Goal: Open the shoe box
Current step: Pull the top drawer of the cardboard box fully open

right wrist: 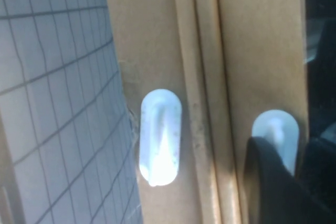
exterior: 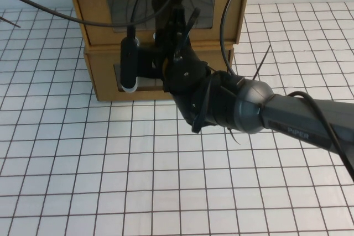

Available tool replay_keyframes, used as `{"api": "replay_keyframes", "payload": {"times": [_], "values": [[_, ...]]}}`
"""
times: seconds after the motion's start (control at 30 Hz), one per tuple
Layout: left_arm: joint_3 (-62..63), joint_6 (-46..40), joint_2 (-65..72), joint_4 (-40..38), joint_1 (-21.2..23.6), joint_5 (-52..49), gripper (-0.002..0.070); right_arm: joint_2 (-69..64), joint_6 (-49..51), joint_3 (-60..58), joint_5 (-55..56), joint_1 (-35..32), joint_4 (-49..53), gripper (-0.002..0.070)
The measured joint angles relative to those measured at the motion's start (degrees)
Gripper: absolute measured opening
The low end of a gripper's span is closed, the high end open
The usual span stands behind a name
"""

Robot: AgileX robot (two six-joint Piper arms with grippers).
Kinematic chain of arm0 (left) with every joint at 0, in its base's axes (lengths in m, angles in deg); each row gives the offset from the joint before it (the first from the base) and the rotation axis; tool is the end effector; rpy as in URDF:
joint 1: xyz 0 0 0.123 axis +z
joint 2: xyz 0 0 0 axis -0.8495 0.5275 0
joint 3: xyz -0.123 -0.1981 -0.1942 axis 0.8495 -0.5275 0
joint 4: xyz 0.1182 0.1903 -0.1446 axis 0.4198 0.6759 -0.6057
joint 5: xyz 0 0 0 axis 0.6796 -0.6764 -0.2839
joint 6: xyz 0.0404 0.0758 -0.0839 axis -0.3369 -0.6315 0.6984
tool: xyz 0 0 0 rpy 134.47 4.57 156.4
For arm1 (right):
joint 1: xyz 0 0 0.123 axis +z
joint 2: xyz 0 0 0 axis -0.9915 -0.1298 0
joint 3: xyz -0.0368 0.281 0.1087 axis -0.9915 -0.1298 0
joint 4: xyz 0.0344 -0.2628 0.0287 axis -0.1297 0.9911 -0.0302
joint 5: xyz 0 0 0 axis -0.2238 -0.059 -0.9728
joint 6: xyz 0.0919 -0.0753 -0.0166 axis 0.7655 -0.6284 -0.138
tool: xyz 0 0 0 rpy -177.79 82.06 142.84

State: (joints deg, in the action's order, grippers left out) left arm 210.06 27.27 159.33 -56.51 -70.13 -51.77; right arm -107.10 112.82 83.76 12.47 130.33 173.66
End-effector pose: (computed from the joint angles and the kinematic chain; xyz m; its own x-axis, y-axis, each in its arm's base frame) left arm 0.4594 -0.1589 0.4014 -0.4954 0.3027 -0.8142 0.6801 0.7183 -0.1467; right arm 0.4089 0.3576 0.2528 0.1845 -0.9462 -0.2657 -0.3082 0.2010 -0.9298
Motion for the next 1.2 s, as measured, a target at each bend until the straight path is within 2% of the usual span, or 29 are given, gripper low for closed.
{"api": "replay_keyframes", "payload": {"times": [0.1,0.47,0.83,1.2], "values": [[0.0,0.0,0.0,0.0,0.0,0.1,-0.0002,-0.2,-0.6,0.0,-0.4,0.1,0.4,0.0068],[0.0,-0.1,0.0,-0.2,0.0,-0.2,-0.0002,0.7,-1.7,-2.5,-3.4,1.4,1.8,0.0065],[0.0,-0.1,0.0,-0.8,-0.3,-1.0,-0.0002,13.5,3.0,-20.1,-3.1,5.9,2.2,0.0065],[0.0,0.1,0.0,-0.8,-0.3,-1.3,-0.0002,25.0,11.3,-37.2,-9.2,16.9,0.4,0.0065]]}}
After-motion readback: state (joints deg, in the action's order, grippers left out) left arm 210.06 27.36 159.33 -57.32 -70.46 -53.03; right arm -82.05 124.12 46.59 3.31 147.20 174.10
